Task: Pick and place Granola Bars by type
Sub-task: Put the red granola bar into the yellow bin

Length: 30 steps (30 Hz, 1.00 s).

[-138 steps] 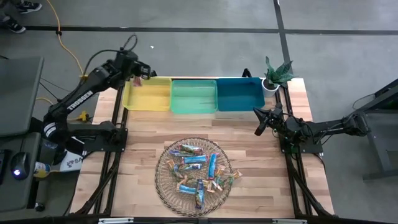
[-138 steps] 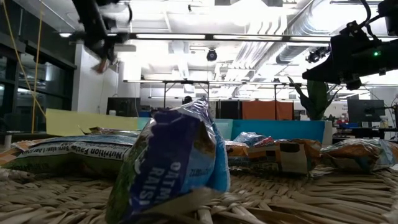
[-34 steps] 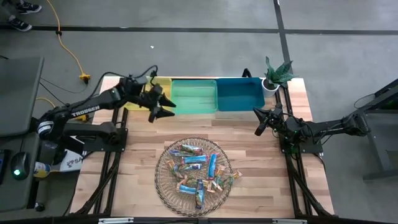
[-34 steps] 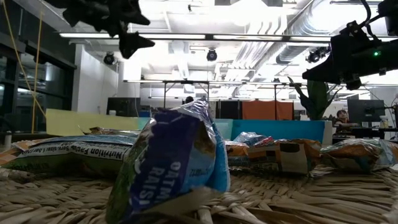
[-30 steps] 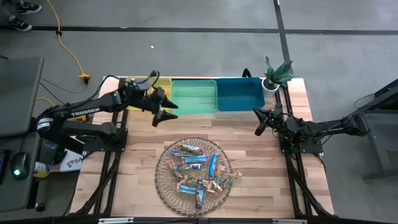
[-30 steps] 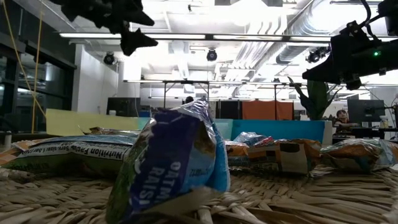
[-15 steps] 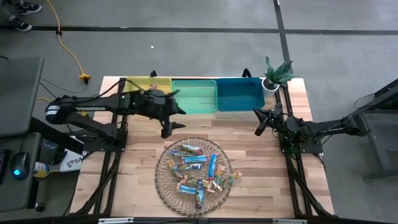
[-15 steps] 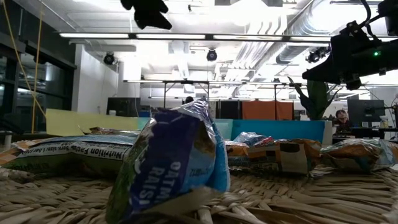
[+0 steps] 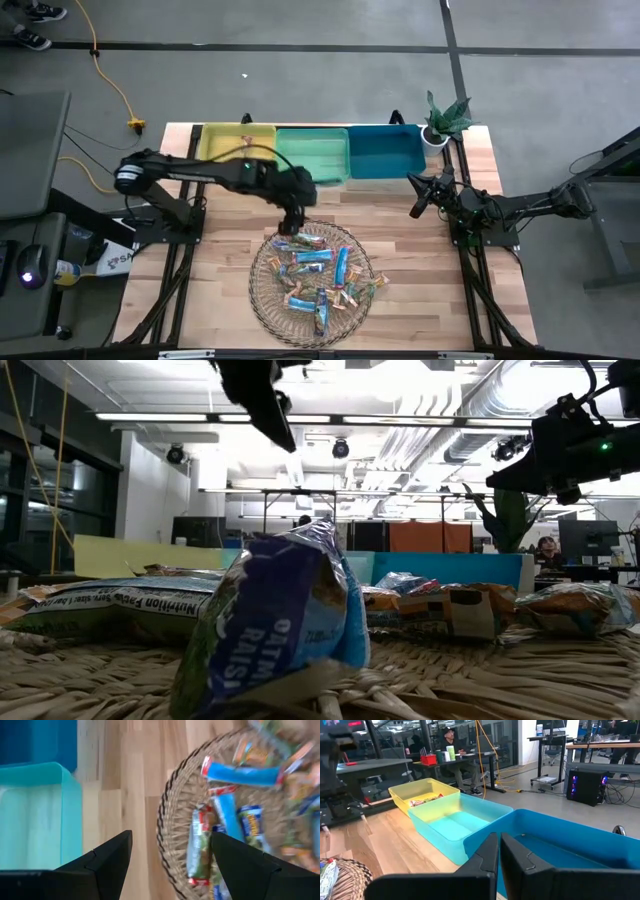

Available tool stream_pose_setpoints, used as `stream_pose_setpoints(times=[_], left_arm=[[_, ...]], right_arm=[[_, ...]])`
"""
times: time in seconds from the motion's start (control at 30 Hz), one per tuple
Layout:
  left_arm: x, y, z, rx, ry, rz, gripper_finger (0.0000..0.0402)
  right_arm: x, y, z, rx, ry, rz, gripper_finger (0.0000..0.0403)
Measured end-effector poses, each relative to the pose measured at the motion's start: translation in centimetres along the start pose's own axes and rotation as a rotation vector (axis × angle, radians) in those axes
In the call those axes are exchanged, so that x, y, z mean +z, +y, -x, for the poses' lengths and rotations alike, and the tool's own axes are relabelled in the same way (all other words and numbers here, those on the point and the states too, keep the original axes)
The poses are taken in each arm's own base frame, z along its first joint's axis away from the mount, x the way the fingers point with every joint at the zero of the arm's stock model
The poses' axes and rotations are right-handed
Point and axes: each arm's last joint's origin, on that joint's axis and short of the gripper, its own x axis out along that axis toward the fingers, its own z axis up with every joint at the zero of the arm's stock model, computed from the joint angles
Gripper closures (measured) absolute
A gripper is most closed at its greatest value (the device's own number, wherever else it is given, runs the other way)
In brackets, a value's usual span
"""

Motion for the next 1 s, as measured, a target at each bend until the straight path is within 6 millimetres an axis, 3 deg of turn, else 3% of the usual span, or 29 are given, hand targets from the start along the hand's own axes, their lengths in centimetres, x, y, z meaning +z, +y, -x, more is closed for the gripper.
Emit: stream_pose_setpoints(times=[0.23, 0.43, 0.77, 1.0], left_arm=[[0.0, -3.2, -3.7, 0.03, 0.096, -0.07, 0.0131], [0.7, -5.3, -6.1, 0.032, 0.059, -0.064, 0.0131], [0.3, -6.2, -9.0, 0.075, 0.111, -0.095, 0.0131], [0.1, -6.3, -9.6, 0.055, 0.131, -0.108, 0.0131]], right_arm=[[0.0, 0.0, 0.0, 0.0, 0.001, 0.001, 0.0402], [0.0, 0.0, 0.0, 0.0, 0.0, 0.001, 0.0402], [0.0, 0.0, 0.0, -0.001, 0.001, 0.001, 0.0402], [0.0, 0.0, 0.0, 0.0, 0.0, 0.0, 0.0402]])
